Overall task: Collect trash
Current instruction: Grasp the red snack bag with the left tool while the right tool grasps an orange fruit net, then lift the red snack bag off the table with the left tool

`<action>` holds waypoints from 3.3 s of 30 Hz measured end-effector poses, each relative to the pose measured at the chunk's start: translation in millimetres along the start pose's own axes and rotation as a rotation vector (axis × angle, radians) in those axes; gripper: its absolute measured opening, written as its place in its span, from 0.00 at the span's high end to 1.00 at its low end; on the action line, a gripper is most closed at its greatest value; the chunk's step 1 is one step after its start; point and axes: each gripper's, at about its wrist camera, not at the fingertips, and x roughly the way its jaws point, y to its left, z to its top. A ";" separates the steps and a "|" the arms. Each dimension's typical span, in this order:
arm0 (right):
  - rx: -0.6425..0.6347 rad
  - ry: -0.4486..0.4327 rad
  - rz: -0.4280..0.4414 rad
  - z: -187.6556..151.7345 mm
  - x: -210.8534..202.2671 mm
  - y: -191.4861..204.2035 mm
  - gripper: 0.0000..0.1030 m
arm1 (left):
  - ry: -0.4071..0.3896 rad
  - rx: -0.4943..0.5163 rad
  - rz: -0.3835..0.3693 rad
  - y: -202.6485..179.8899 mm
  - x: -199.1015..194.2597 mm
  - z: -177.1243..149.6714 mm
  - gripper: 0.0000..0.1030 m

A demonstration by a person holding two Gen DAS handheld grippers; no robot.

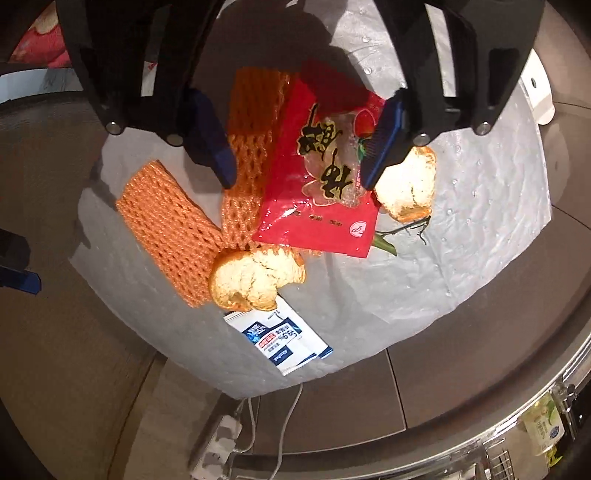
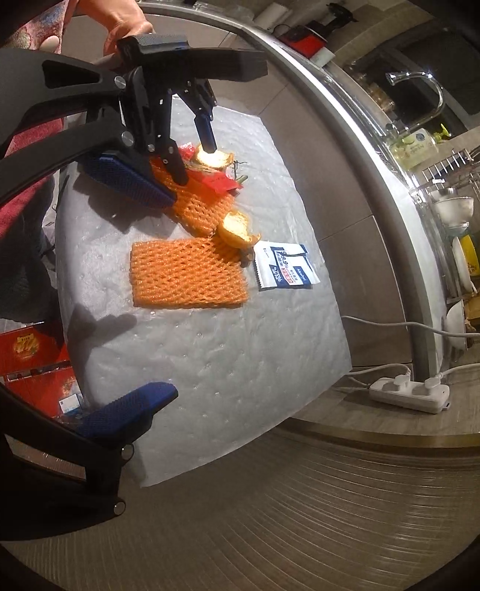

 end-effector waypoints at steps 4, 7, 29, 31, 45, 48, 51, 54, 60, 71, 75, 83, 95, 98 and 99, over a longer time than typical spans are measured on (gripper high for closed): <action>0.013 0.009 0.020 1.9 9.5 -8.6 0.08 | 0.033 0.033 0.034 -2.2 14.8 6.2 0.62; 0.026 0.012 0.038 2.9 15.7 -13.0 0.08 | 0.044 0.075 0.032 -8.7 16.7 9.7 0.83; -0.112 0.175 0.014 -4.0 118.9 26.0 0.09 | -0.292 -0.216 -0.103 47.2 -159.9 -5.9 0.93; -0.157 0.174 -0.030 -6.1 121.8 33.2 0.13 | -0.301 -0.241 -0.097 56.3 -166.4 -12.4 0.93; -0.147 0.125 -0.079 -3.7 95.8 36.4 0.80 | -0.236 -0.266 -0.141 78.9 -153.1 -26.9 0.93; -0.124 0.096 -0.073 -1.1 79.7 30.5 0.80 | -0.191 -0.220 -0.171 63.4 -137.3 -17.8 0.93; -0.087 0.066 -0.056 4.6 63.3 24.1 0.80 | -0.130 -0.157 -0.195 41.9 -113.4 -7.7 0.60; -0.055 0.046 -0.039 10.0 52.4 13.6 0.80 | -0.099 -0.086 -0.175 17.4 -89.6 0.8 0.43; -0.017 0.031 -0.008 15.8 42.2 -2.8 0.80 | 0.021 0.013 -0.086 -17.4 -25.0 17.7 0.43; 0.002 0.021 0.019 20.2 39.9 -20.0 0.79 | 0.140 -0.112 -0.107 1.4 17.8 26.8 0.85; -0.005 0.028 0.031 21.6 43.5 -17.8 0.80 | 0.109 -0.170 -0.158 14.8 1.1 28.3 0.88; -0.027 0.020 0.053 27.7 44.9 -6.1 0.80 | 0.085 -0.178 -0.176 19.7 -12.6 26.4 0.92; 0.005 0.029 0.086 22.4 46.5 -11.0 0.79 | 0.127 -0.088 0.018 -3.6 24.7 62.6 0.14; 0.011 0.027 0.092 20.7 46.9 -12.9 0.79 | 0.184 -0.107 0.022 3.6 46.1 67.9 0.14; 0.014 0.025 0.095 20.2 46.9 -13.5 0.79 | 0.197 -0.116 0.014 6.7 50.3 69.4 0.14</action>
